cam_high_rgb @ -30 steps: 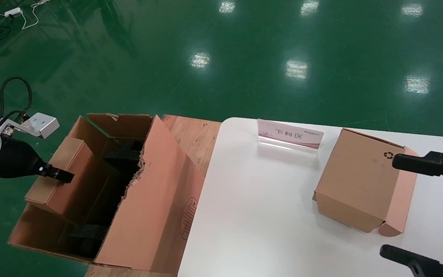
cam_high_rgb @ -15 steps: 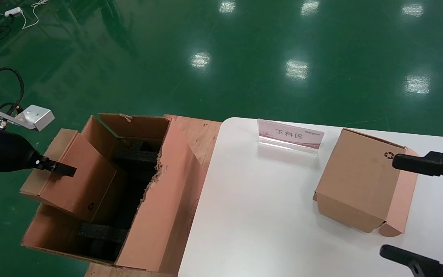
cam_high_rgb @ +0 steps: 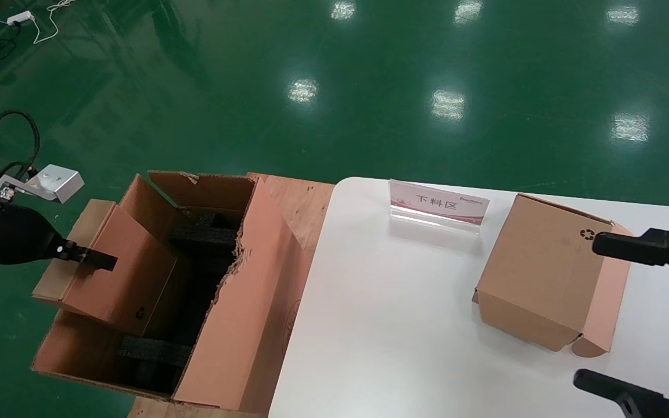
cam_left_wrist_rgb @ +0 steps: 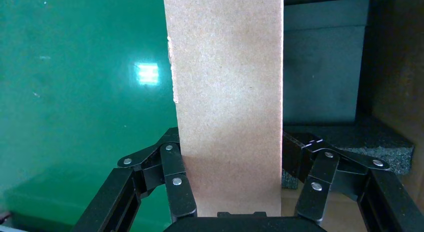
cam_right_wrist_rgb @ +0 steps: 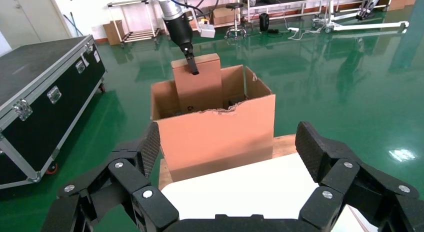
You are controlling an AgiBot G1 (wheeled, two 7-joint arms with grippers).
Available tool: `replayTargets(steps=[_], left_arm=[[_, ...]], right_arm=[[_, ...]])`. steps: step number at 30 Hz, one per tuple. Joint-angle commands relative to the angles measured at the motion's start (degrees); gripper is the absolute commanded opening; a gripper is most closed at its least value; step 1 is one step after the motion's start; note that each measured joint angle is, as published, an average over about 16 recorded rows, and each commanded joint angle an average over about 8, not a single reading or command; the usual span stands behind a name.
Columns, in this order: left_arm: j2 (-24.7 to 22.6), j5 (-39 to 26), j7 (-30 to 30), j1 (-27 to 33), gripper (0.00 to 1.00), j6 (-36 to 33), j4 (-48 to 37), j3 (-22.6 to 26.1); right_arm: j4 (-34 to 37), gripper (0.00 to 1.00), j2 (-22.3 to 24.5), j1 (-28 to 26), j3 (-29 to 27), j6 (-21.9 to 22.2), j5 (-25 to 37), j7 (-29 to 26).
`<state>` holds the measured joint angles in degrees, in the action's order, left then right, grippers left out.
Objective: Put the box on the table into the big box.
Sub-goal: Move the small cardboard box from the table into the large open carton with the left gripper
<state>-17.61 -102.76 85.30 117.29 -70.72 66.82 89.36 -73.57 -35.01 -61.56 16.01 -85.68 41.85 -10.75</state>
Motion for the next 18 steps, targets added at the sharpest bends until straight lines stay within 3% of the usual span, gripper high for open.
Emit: replayTargets(steps=[1,12,13,18], left_arm=[[-0.12,-0.15,0.3,-0.33,0.0,0.3,-0.14,0.15],[-1.06,-0.74,2.13,-2.03,0.0,1.79,-0.7,0.81],[-1.17,-0.76,2.31,-2.2,0.03,1.93,-0.75,0.87],[-1.7,-0.83,3.07,-2.87,0.63,2.48,-0.88,1.08]], right_arm=[[0.0,1.0,0.0,0.0,0.0,0.0,0.0,0.0],[0.0,1.0,0.0,0.0,0.0,0.0,0.0,0.0],[0.0,1.0,0.0,0.0,0.0,0.0,0.0,0.0],[0.0,1.0,0.0,0.0,0.0,0.0,0.0,0.0]])
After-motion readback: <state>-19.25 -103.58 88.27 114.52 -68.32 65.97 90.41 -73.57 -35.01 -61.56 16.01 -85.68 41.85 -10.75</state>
